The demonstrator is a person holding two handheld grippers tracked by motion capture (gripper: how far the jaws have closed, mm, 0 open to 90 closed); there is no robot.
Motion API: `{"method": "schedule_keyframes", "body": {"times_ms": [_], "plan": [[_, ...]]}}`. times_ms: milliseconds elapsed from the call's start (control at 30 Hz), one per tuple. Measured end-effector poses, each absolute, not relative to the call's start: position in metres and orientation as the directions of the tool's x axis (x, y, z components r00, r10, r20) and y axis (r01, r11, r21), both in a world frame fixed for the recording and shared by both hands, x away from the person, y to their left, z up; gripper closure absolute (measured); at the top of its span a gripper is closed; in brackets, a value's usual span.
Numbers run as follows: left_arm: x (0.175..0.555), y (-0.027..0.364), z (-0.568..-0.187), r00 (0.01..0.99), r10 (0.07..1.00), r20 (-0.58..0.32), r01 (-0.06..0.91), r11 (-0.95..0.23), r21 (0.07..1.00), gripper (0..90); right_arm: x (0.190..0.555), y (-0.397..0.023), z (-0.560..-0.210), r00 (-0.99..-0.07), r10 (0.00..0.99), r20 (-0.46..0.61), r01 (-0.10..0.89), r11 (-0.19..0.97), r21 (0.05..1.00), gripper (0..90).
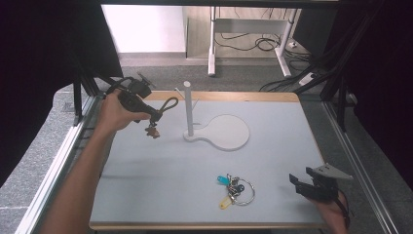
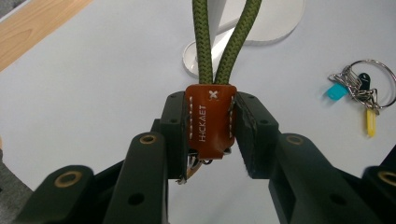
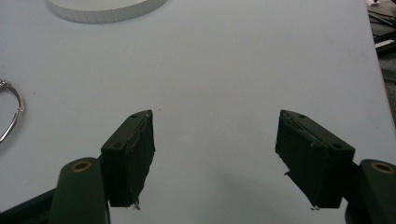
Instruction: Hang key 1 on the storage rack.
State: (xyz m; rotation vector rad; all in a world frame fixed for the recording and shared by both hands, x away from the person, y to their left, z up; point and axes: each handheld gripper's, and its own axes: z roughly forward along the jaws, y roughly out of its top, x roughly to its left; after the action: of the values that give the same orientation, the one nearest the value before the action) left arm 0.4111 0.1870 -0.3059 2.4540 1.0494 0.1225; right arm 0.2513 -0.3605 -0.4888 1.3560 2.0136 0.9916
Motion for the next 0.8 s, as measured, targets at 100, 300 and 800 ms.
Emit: {"method": "schedule_keyframes", "body": {"times_ms": [100,300,800], "plan": [[0.414,0.188,-0.305,0.700,0.707,-0.104,0.666,-0.592,0.455,66.7,0.252,-0.360,-0.490,-0.370,0.929,-0.013,0.558,0.233,0.796,28.6],[0.418,0.191,-0.303,0.692,0.713,-0.115,0.672,-0.576,0.466,66.7,0.252,-0.359,-0.491,-0.371,0.928,-0.014,0.557,0.235,0.797,28.5],[0.435,0.186,-0.305,0.677,0.725,-0.123,0.687,-0.563,0.460,66.6,0.252,-0.361,-0.490,-0.369,0.929,-0.009,0.560,0.229,0.796,28.5]]}}
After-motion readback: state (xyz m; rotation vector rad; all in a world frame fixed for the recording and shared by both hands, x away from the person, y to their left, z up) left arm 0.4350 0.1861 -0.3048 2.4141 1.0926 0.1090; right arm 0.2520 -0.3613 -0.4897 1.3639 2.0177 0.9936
